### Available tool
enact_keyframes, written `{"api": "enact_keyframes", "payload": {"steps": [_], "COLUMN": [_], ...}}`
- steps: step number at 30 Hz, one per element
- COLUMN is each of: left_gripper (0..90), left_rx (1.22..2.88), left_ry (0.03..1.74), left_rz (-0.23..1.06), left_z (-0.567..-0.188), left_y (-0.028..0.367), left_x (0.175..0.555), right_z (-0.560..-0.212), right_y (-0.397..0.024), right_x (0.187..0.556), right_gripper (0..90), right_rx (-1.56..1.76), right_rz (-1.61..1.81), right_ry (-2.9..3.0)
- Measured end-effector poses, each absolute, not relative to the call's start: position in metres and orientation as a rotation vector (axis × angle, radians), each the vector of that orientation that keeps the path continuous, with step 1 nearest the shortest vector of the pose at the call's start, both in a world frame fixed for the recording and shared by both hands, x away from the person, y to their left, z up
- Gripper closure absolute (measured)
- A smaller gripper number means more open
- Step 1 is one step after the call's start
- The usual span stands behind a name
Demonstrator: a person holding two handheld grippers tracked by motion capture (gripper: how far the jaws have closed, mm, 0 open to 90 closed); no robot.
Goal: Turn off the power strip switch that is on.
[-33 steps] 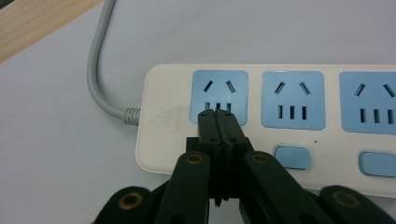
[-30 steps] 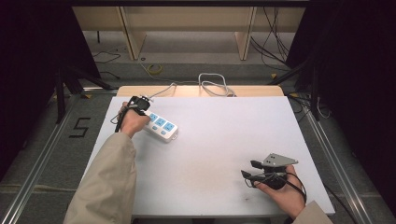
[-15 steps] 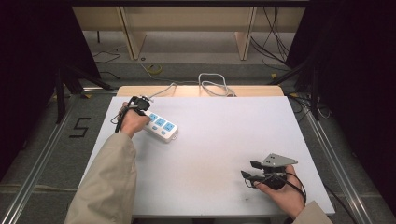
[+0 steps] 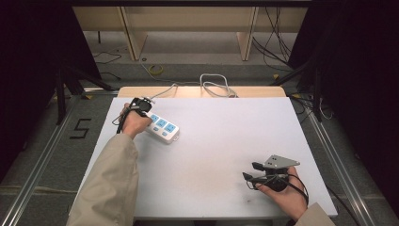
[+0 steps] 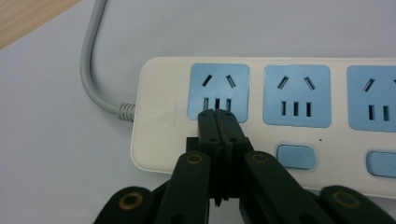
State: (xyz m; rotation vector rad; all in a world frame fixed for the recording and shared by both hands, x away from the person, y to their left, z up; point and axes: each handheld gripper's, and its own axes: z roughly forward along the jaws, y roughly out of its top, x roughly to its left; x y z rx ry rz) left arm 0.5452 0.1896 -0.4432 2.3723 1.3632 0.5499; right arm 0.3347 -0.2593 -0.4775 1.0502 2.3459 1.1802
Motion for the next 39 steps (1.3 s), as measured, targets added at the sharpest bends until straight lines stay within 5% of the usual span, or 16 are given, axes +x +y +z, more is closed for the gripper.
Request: {"api": "enact_keyframes", "payload": {"steps": [14, 39], "left_gripper": [90.0, 90.0], "left_rx": [2.342, 2.384], "left_ry": [1.381, 1.428], "left_rz": [0.451, 0.548], "left_z": [-0.443, -0.443], "left_y": [0.192, 0.194], "left_x": [0.546, 0.547], "right_z": [-0.478, -0.477], "right_y": [-0.259, -0.259], "right_x": [0.334, 0.334], "right_gripper": [43.3, 43.2], "right_rx": [1.043, 1.048], "right_rz": [1.176, 1.181], "right_ry": [2.351, 2.347]}}
